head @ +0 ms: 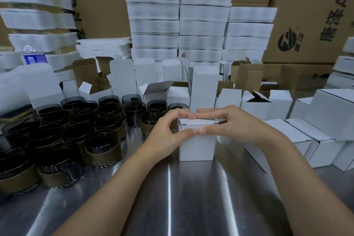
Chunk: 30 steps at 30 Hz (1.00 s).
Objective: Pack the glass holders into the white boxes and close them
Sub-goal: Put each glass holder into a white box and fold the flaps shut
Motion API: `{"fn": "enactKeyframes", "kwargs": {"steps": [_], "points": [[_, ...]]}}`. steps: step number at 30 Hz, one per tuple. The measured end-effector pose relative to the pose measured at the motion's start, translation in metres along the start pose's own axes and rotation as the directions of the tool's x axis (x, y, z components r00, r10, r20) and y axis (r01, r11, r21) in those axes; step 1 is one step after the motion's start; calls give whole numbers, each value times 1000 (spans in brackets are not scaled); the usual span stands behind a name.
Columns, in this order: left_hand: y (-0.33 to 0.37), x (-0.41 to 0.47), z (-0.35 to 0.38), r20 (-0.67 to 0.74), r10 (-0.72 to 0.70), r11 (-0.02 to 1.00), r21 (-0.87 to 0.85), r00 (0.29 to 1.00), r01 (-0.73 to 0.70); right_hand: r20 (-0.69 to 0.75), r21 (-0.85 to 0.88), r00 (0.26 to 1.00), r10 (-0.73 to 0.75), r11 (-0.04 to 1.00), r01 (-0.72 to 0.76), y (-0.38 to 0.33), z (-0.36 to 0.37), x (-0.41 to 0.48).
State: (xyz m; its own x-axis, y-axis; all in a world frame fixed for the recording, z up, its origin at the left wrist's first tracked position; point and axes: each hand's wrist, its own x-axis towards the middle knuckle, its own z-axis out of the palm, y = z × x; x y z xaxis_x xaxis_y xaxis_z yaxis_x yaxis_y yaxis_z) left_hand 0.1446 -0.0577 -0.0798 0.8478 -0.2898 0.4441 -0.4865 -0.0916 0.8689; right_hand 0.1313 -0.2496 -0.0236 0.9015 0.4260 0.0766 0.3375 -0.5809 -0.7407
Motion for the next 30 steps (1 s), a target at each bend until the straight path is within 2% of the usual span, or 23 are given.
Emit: {"fn": "enactKeyframes", "kwargs": {"steps": [8,12,16,30], "points": [[1,-1,0,1,-31,999,13,1000,31,54,-9,999,-6,1000,6,1,-2,0],[3,2,1,-51,-75,992,-110,996,69,5,52,1000,-5,999,4,5,1,2],[2,4,0,-48,-90,985,-151,995,81,-30,61,1000,7,998,-5,10,3,6],[1,2,0,-67,-73,993,-97,995,67,-36,37,999,13,999,-12,6,5,6]]}}
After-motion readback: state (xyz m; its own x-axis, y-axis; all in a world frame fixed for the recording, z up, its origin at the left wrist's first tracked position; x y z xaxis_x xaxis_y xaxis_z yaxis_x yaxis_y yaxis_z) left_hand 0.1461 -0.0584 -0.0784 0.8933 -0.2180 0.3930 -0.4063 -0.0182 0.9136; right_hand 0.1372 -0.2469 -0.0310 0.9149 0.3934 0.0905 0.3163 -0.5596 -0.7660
